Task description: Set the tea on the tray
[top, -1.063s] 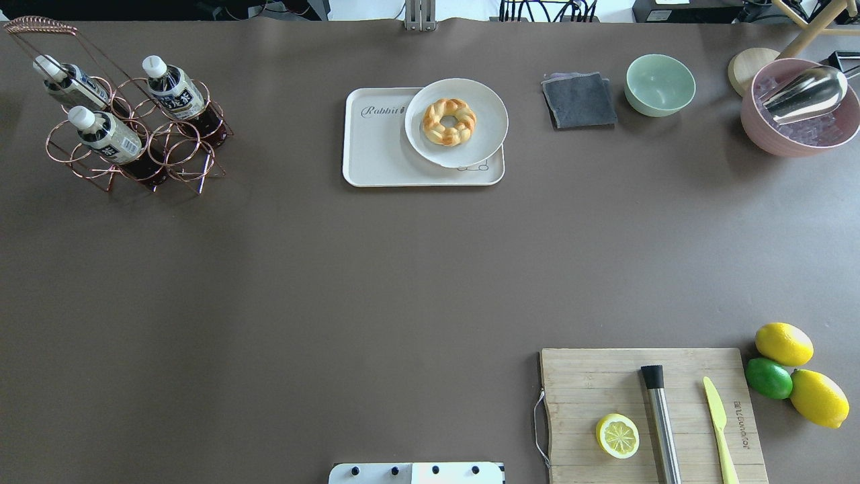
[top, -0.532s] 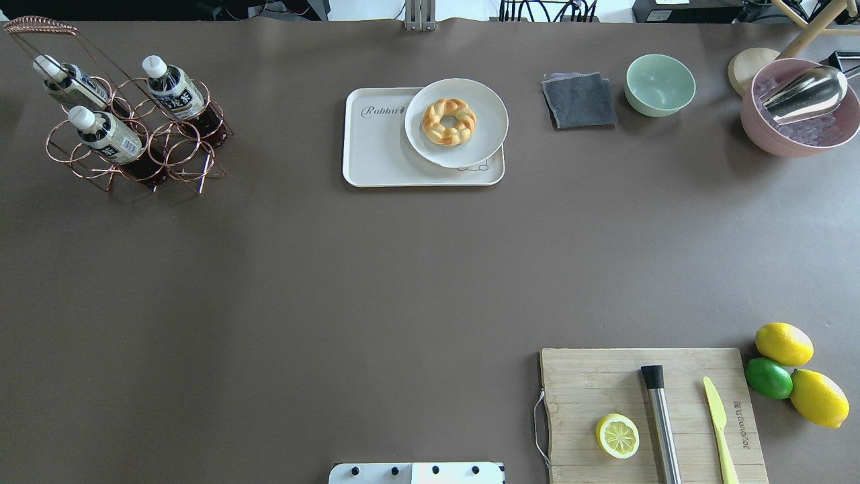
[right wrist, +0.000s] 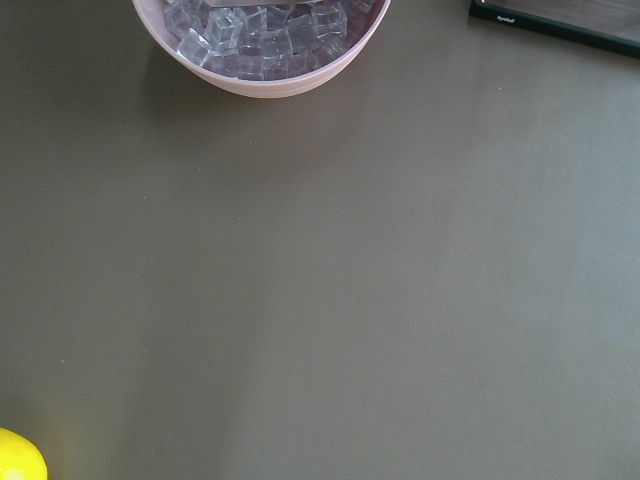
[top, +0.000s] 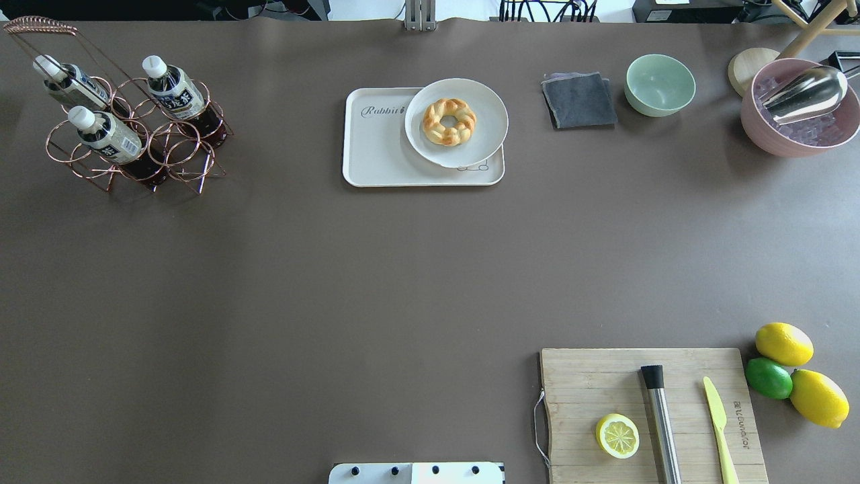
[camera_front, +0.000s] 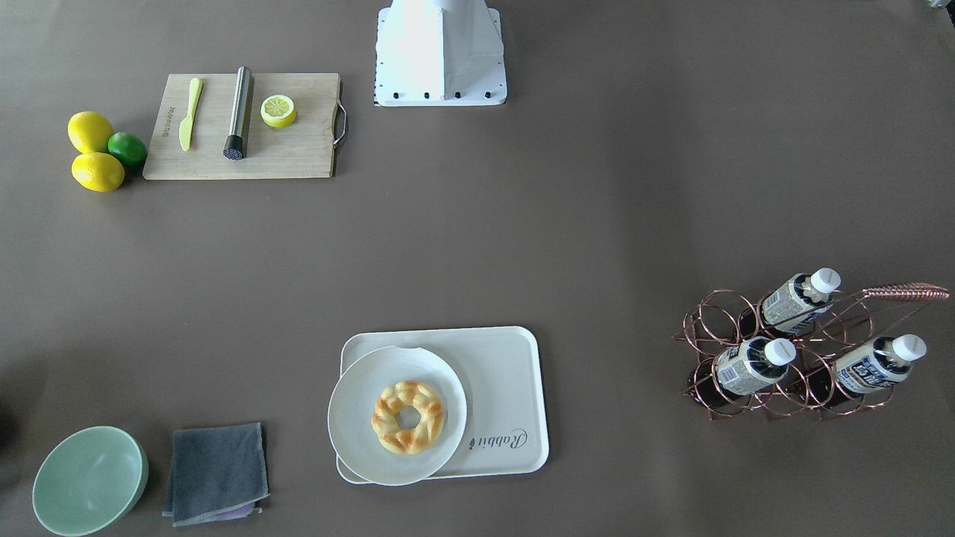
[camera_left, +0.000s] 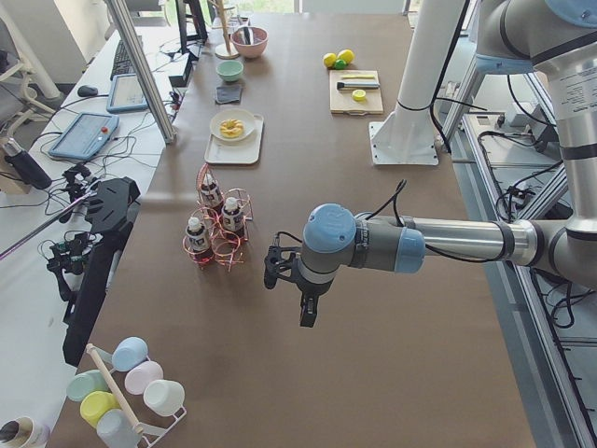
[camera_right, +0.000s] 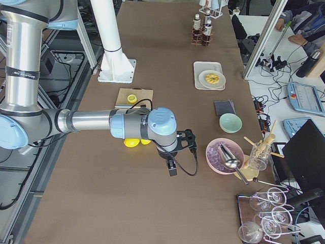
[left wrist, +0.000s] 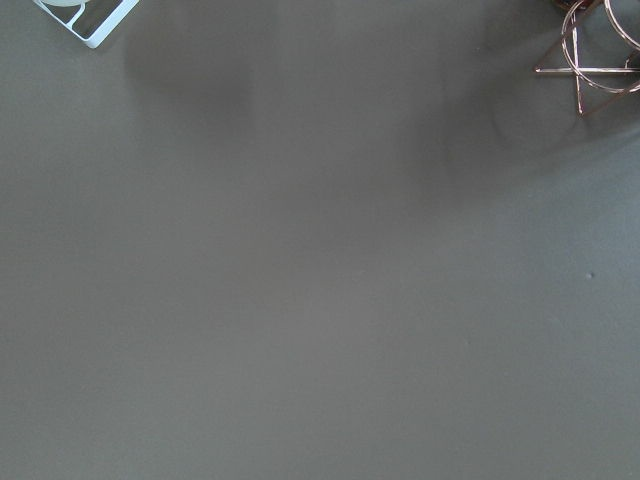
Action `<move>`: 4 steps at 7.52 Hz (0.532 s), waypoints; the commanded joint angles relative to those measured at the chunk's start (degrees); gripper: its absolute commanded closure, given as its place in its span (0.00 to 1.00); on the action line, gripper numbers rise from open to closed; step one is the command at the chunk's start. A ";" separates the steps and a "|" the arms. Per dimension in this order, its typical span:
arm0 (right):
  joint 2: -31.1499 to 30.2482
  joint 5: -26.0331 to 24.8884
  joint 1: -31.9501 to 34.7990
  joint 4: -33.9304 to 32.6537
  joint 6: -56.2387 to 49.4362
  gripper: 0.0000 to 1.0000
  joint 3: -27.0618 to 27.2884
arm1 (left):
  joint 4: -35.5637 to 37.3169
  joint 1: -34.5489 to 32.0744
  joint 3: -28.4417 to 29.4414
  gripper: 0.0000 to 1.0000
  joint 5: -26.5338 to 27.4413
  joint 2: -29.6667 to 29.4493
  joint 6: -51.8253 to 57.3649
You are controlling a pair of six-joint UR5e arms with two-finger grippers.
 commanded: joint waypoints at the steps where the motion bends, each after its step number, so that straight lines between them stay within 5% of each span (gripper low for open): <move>1: 0.07 0.26 -0.07 0.00 0.15 0.00 0.23 | -2.88 0.01 -0.45 0.02 0.26 -0.65 -1.58; 4: 0.16 0.44 -0.33 0.00 0.15 0.00 -0.03 | -17.31 7.18 -0.36 0.02 0.25 -5.03 -15.57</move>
